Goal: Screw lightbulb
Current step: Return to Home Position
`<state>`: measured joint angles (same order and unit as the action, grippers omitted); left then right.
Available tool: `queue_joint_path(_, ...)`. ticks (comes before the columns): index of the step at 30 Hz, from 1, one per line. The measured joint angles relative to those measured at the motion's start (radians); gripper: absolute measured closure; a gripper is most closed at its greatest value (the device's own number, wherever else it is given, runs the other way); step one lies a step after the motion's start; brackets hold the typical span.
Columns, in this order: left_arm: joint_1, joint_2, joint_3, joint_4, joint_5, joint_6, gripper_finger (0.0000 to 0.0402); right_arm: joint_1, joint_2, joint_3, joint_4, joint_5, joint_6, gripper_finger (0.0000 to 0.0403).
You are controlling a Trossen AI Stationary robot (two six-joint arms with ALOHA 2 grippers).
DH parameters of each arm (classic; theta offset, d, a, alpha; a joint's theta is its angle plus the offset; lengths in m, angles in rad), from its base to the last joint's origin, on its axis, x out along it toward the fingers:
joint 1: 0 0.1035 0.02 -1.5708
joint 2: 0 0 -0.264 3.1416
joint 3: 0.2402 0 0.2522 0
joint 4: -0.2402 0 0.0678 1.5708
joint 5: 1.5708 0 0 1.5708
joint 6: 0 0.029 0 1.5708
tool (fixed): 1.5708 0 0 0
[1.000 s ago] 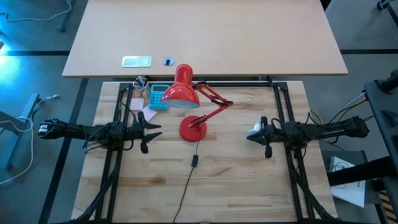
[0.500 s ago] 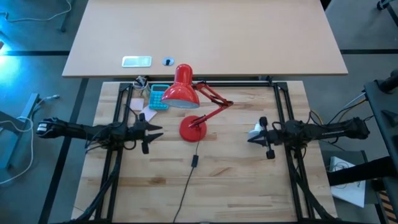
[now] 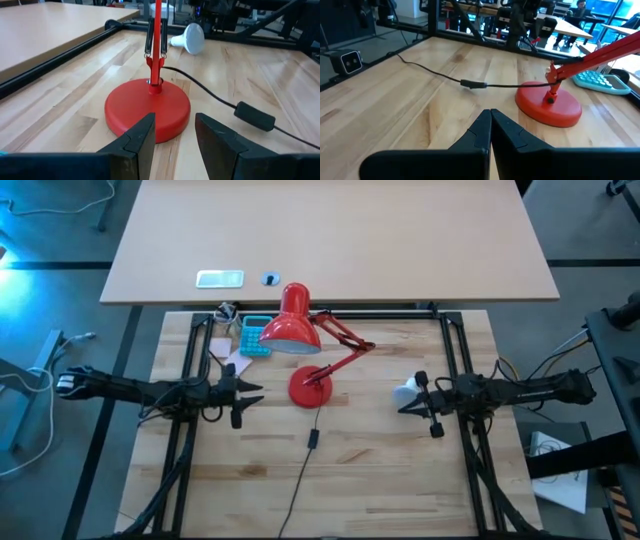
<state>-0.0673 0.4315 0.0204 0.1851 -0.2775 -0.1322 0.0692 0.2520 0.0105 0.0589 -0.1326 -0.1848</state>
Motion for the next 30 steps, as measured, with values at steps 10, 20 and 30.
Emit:
queue_joint_path(10, 0.0, 0.059, 0.002, 0.001, 0.0, 0.0, 0.0271, 0.0, 0.0, 0.0, 0.0, 0.001, 0.001, 0.0401)
queue_joint_path(20, 0.0, 0.109, 0.002, 0.0, 0.0, 0.0, 0.0271, 0.0, 0.0, 0.0, 0.001, 0.001, 0.001, 0.0401)
queue_joint_path(30, 0.0, 0.153, 0.003, 0.0, 0.0, 0.0, 0.0271, 0.0, 0.0, 0.0, 0.001, 0.001, 0.001, 0.0401)
